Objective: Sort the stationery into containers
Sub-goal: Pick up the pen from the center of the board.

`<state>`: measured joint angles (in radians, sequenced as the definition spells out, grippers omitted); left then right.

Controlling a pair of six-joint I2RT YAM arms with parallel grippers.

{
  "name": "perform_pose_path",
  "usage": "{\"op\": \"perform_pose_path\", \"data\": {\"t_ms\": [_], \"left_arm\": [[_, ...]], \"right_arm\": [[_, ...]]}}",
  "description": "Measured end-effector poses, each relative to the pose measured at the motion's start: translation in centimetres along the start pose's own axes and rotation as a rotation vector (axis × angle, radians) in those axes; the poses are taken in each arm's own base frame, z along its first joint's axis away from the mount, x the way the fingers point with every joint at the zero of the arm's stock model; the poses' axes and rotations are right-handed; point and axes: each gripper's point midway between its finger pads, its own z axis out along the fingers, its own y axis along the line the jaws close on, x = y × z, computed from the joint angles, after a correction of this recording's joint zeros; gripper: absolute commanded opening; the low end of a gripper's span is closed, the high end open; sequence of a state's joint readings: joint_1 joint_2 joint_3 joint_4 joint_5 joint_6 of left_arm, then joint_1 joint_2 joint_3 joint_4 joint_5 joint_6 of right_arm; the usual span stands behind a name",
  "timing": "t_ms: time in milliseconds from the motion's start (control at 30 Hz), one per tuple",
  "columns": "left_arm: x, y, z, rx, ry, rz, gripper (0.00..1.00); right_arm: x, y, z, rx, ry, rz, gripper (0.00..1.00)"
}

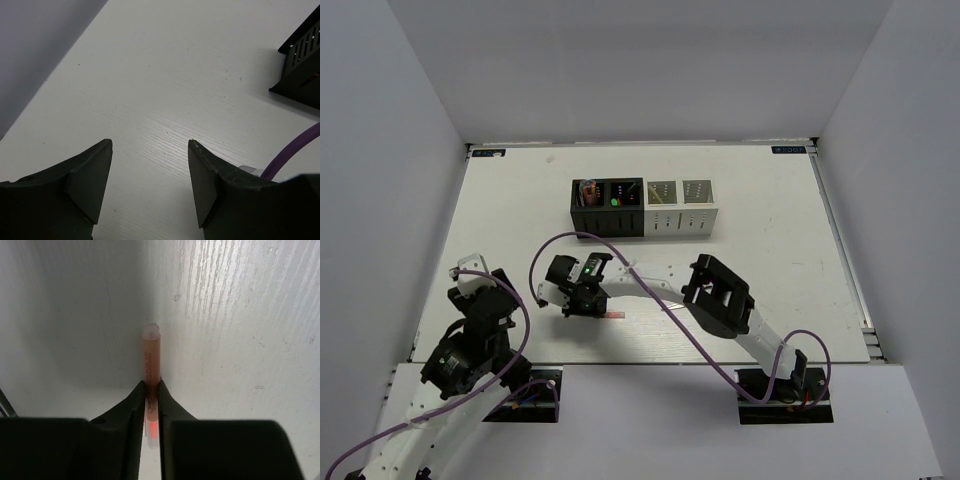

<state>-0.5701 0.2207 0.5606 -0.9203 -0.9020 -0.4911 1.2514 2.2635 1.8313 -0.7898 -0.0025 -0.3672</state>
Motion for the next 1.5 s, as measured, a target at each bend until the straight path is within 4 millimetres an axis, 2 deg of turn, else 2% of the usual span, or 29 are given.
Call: {"op": "perform_pose_path", "data": {"t_ms": [167,367,467,567,700,800,900,1033,1200,1300,1333,1500], "left_arm": [[0.0,0.0,0.0,0.0,0.0,0.0,0.72],[0.0,0.0,0.0,0.0,-0.001,-0.001,0.72],[0.0,0.0,0.0,0.001,-0.001,-0.001,0.72],[0.0,0.0,0.0,0.001,-0.001,-0.002,0.72],[0.0,0.0,0.0,0.001,-0.002,-0.002,0.72],[0.0,0.0,0.0,0.002,-0.002,-0.003,0.72],[-0.1,0.0,0.0,0.002,-0.002,-0.003,0.72],[-0.1,0.0,0.0,0.002,-0.003,-0.003,0.72],[-0.1,0.0,0.0,0.003,-0.003,-0.003,0.72],[-0.1,-0.1,0.0,0.003,-0.003,-0.003,0.72],[-0.1,-0.1,0.0,0.004,-0.003,-0.002,0.72],[-0.1,-0.2,0.0,0.009,0.0,0.0,0.72]], "right_arm": [[0.0,0.0,0.0,-0.027,-0.01,0.003,0.0],[0.3,-0.3,-0.1,-0.065,-0.026,0.028,0.0],[1.1,-0.9,-0.4,-0.063,-0.022,0.048,0.0],[2.6,-2.2,-0.9,-0.051,-0.007,0.088,0.0],[4.8,-5.2,-2.0,-0.015,0.003,0.161,0.0],[5.6,-7.6,-4.1,0.028,-0.028,0.212,0.0],[5.1,-9.8,-7.6,0.088,-0.108,0.241,0.0],[4.1,-12.4,-13.3,0.186,-0.244,0.262,0.0],[3.8,-16.3,-18.7,0.318,-0.386,0.302,0.0],[4.3,-19.3,-20.9,0.412,-0.456,0.334,0.0],[5.3,-20.4,-21.6,0.444,-0.47,0.358,0.0],[8.0,-24.6,-22.9,0.558,-0.531,0.422,0.0]]}}
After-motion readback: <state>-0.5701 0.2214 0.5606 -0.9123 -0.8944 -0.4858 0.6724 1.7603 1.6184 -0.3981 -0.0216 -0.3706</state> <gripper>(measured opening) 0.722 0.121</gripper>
